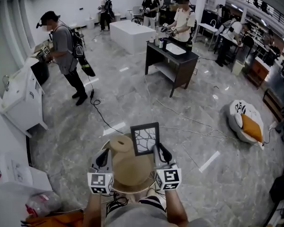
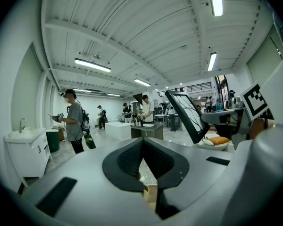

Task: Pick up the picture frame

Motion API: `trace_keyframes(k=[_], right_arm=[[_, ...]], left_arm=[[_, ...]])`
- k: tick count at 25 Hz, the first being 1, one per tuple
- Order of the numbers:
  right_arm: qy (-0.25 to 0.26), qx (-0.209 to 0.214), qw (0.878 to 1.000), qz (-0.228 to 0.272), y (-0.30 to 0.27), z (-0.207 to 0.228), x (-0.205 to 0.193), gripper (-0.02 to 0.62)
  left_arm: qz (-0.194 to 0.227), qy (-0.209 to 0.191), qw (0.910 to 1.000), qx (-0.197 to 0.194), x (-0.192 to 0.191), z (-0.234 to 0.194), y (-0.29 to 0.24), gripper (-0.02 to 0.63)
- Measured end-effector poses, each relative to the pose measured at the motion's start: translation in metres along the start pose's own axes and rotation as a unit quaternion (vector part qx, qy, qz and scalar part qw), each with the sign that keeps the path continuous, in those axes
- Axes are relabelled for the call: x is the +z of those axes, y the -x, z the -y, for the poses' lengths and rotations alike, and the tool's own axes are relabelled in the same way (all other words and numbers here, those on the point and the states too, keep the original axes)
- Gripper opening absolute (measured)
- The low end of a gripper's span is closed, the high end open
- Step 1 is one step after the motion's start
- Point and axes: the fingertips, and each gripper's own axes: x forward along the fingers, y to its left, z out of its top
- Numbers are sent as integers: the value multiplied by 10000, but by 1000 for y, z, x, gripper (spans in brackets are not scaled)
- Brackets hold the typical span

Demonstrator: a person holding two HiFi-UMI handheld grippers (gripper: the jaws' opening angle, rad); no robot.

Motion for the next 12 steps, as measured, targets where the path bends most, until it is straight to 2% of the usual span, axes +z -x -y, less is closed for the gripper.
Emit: trace_keyframes(k=[4, 12], right_arm=[[102, -35, 9999, -19, -17, 0, -6, 63], [48, -46, 10000, -57, 4, -7, -18, 63]], left_arm=[[-69, -21, 10000, -44, -11, -15, -13, 17], [-111, -13, 9999, 50, -22, -12, 10, 18]])
